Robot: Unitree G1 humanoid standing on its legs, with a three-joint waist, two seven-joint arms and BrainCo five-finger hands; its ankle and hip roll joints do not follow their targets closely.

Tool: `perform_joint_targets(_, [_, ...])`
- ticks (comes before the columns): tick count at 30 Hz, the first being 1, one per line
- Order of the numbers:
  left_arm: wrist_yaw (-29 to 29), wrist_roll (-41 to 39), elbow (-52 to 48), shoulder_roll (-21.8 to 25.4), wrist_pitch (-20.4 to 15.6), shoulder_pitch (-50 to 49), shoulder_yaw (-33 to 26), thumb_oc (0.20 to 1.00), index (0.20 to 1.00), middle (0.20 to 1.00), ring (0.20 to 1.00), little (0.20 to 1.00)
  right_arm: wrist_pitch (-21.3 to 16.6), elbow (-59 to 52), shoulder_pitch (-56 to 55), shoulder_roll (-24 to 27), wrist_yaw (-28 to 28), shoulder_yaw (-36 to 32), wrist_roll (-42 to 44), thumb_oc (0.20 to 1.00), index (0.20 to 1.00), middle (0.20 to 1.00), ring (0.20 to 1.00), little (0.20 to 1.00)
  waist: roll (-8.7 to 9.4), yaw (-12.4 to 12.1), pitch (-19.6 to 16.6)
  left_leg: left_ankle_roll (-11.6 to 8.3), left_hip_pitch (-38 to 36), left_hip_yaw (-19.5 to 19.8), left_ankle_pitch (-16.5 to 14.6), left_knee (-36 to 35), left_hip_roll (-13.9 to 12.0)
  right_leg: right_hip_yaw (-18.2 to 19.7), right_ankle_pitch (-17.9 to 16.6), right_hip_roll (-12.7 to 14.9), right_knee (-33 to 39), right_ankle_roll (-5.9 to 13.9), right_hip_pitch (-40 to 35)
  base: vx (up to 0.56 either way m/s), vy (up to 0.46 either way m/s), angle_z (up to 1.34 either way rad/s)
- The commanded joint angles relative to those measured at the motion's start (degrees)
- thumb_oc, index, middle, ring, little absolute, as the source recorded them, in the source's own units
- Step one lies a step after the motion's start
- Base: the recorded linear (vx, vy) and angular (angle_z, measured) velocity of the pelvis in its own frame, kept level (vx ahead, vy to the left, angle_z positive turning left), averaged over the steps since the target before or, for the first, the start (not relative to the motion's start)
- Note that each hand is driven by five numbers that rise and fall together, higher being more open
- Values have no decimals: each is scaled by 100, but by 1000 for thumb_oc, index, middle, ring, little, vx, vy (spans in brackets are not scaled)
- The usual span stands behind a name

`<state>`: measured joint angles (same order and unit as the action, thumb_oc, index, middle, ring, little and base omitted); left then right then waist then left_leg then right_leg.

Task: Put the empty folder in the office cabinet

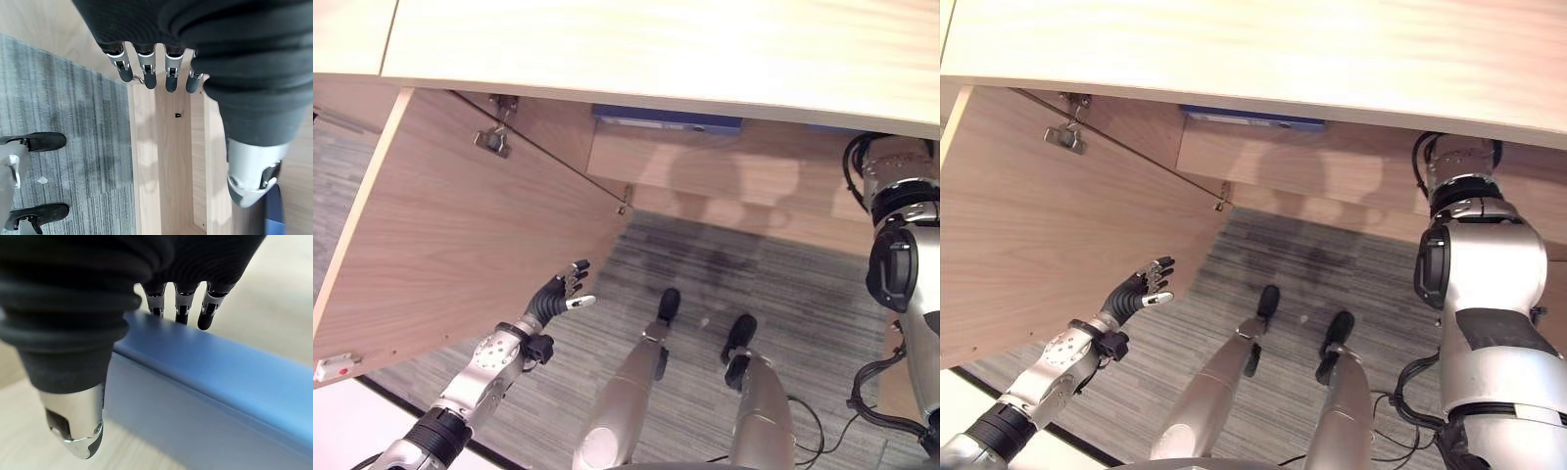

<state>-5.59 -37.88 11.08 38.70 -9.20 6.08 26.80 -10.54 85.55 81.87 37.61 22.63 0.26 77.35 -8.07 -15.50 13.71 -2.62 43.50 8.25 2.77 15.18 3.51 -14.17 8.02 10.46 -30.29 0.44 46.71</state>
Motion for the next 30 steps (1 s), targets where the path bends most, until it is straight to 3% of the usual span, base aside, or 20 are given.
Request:
perform_joint_targets(1, [-25, -56, -305, 185, -142, 26, -240, 1000, 1000, 1000, 1000, 1000, -25, -251, 96, 219, -153, 250, -376, 1000, 1000, 1000, 1000, 1000, -88, -62, 346, -70, -484, -122, -552, -390, -115, 245, 743, -61, -115, 606, -596, 0, 0, 0])
perform_joint_targets(5, [-34, -40, -273, 84, -129, 79, -236, 1000, 1000, 1000, 1000, 1000, 41, -22, -477, -62, -134, -130, -358, 1000, 1000, 1000, 1000, 1000, -124, -44, 377, -55, -588, -153, -360, -493, -170, 111, 520, -85, 58, 585, -735, -87, -12, 2])
perform_joint_targets(12, [-1, -116, -11, -269, -109, 181, -280, 1000, 1000, 1000, 1000, 1000, 2, 76, -2145, -1215, -96, -1222, 63, 1000, 1000, 1000, 1000, 1000, -99, 33, 347, -71, -842, -120, -314, -625, -202, 38, 429, -131, 328, 609, -1056, -12, -10, -3])
perform_joint_targets(18, [-19, -238, 70, -497, -70, 55, -421, 1000, 1000, 1000, 1000, 1000, -22, -66, -3113, -1889, -184, -1494, 162, 1000, 1000, 1000, 1000, 1000, -32, 111, 270, -86, -1093, -93, -306, -727, -236, 19, 354, -119, 519, 636, -1331, 0, 0, 0])
perform_joint_targets(30, [-194, -284, 145, -578, 15, -186, -625, 1000, 1000, 1000, 1000, 1000, -12, -316, -3920, -1957, -452, -1643, 6, 1000, 1000, 1000, 1000, 1000, 29, 158, 142, -68, -1291, -38, -348, -733, -204, -60, 319, -20, 619, 671, -1631, 2, -1, 2])
